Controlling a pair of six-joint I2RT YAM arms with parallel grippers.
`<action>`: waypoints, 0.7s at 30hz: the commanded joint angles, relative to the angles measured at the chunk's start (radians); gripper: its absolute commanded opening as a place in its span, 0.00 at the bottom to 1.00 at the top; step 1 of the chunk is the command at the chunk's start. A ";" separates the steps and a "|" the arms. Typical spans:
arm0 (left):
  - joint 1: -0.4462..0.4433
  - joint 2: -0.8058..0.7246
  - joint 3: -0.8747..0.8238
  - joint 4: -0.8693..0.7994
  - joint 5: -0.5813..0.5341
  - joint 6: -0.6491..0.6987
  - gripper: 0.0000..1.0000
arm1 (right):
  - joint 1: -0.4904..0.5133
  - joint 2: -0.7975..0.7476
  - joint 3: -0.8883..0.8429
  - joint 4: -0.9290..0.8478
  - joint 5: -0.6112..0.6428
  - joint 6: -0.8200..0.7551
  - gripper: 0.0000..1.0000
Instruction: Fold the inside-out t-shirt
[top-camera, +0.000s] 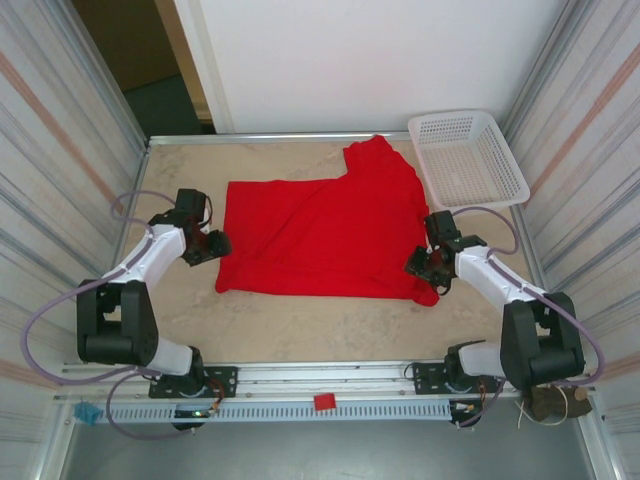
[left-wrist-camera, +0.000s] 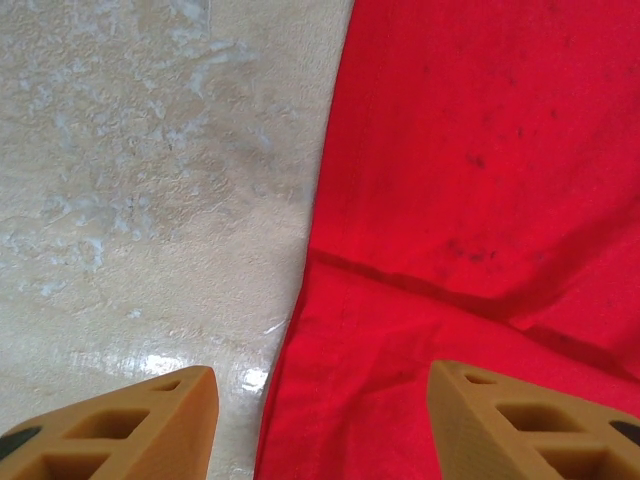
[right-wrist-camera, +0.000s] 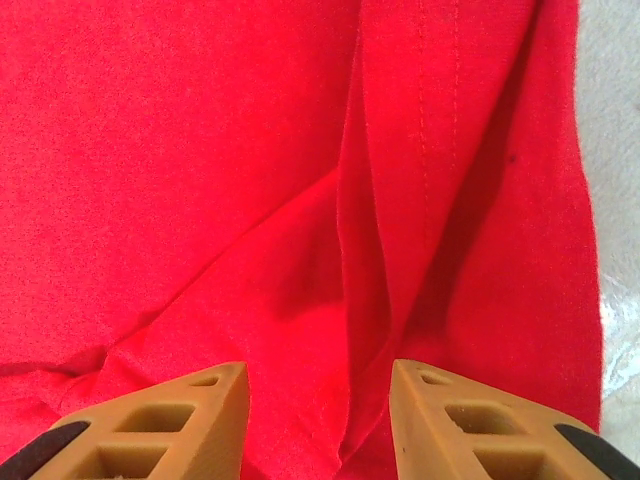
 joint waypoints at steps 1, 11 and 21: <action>0.002 -0.004 0.022 0.011 0.004 0.014 0.57 | 0.001 0.017 -0.007 0.031 0.024 -0.018 0.40; 0.003 0.003 0.038 0.006 0.002 0.009 0.57 | 0.003 0.090 -0.006 0.084 -0.029 -0.008 0.27; 0.003 -0.029 0.055 -0.007 0.003 0.008 0.58 | 0.004 -0.066 0.042 0.037 -0.073 -0.011 0.00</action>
